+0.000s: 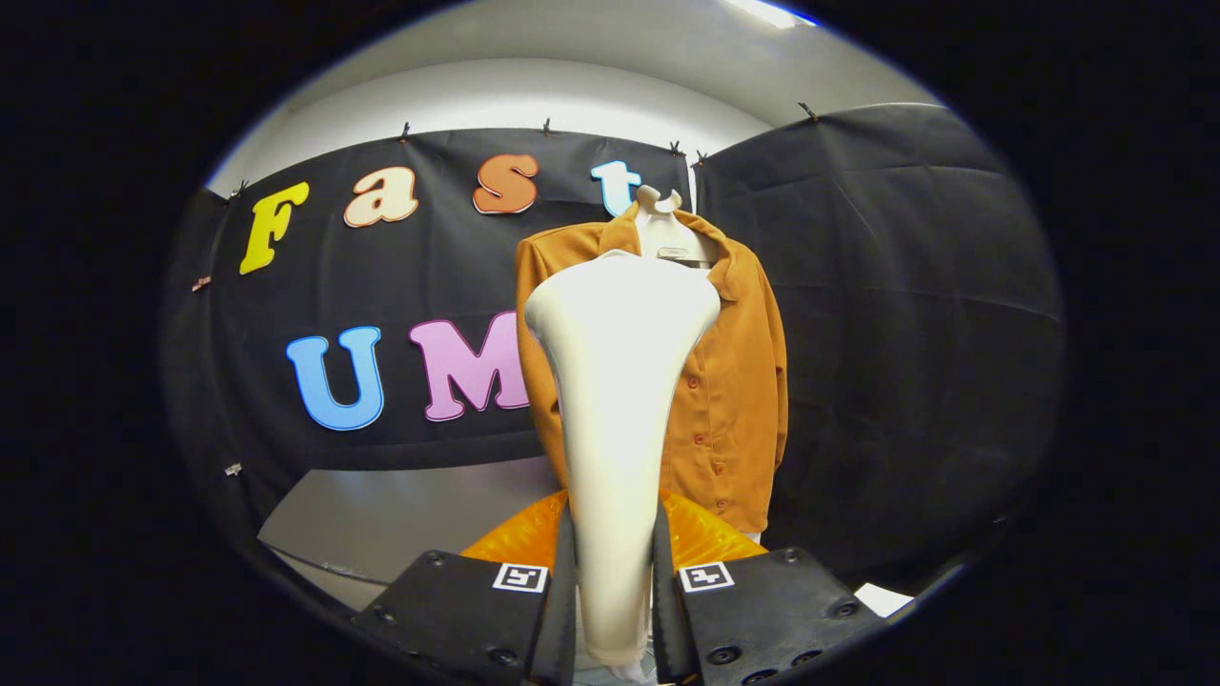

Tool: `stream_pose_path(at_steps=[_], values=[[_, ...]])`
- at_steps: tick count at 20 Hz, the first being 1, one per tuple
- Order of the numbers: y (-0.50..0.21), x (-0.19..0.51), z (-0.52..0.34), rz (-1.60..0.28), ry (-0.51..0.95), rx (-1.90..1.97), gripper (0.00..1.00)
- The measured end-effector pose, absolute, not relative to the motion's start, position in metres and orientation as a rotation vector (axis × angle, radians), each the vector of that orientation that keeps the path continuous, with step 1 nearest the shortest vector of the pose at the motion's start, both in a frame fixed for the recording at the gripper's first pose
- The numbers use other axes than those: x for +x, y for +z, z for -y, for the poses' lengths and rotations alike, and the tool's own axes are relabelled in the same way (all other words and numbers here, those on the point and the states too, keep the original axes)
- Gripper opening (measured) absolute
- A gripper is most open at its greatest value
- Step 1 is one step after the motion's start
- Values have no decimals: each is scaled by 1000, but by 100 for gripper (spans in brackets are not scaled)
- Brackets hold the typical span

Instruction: Iron the clothes twice with a garment steamer, once on the left side and once on the right side.

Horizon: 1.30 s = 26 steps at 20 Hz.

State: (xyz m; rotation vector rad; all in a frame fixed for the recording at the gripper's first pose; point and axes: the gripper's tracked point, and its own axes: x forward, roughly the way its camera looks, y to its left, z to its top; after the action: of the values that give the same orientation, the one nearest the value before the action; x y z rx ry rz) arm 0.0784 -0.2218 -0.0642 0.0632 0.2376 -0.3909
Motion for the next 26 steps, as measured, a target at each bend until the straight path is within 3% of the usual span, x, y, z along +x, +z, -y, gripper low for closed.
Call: stream_pose_path(at_steps=[12, 26], values=[[-97, 180, 286, -307, -225, 111, 36], [-180, 199, 297, -481, -144, 172, 36]])
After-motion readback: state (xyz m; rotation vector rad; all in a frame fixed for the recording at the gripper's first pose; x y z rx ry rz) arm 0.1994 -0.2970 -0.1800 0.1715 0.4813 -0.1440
